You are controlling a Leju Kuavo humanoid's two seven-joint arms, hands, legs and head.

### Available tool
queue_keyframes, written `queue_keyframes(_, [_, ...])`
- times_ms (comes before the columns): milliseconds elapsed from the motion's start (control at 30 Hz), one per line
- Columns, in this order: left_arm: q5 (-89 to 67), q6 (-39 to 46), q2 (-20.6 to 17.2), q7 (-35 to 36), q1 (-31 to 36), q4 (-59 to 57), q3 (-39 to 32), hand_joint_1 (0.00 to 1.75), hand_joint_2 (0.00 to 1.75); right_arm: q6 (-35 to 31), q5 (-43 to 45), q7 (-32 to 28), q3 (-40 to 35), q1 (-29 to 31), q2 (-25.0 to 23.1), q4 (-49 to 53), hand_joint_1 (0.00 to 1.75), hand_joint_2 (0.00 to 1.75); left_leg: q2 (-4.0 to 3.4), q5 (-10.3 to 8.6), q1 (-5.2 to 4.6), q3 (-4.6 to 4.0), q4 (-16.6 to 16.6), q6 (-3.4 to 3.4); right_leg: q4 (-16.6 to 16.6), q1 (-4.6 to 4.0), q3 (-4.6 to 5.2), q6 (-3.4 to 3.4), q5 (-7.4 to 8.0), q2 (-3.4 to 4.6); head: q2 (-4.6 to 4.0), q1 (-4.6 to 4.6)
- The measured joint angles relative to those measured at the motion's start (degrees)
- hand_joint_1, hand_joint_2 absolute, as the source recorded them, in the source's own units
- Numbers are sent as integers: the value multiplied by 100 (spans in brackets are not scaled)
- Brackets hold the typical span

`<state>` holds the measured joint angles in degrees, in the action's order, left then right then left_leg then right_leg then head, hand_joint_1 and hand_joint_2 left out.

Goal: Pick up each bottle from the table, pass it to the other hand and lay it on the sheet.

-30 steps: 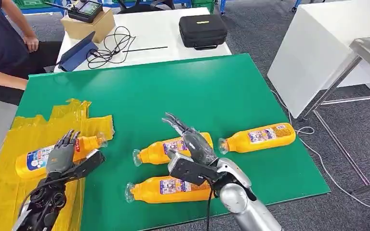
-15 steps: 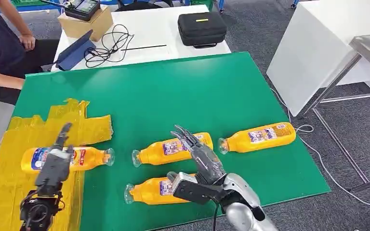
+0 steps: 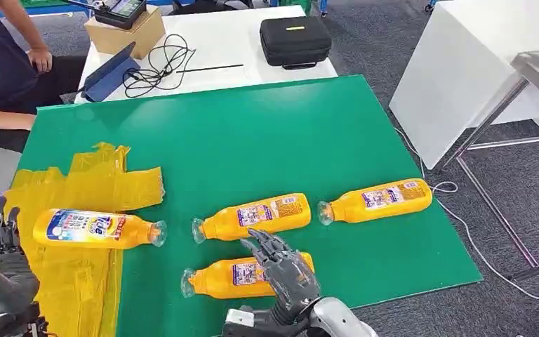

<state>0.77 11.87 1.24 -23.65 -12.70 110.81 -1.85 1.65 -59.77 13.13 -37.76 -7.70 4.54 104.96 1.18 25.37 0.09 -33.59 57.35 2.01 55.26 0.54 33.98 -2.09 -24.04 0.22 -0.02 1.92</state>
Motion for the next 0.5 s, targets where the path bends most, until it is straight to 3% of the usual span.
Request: queue_keyframes(500, [-26,-123,282,127,-56,250,-298,0,0,370,-388,524,-199,179,127,-444,0,175,0,-1,0,1,0,1,0,0,-3,-2,1,0,0,-2])
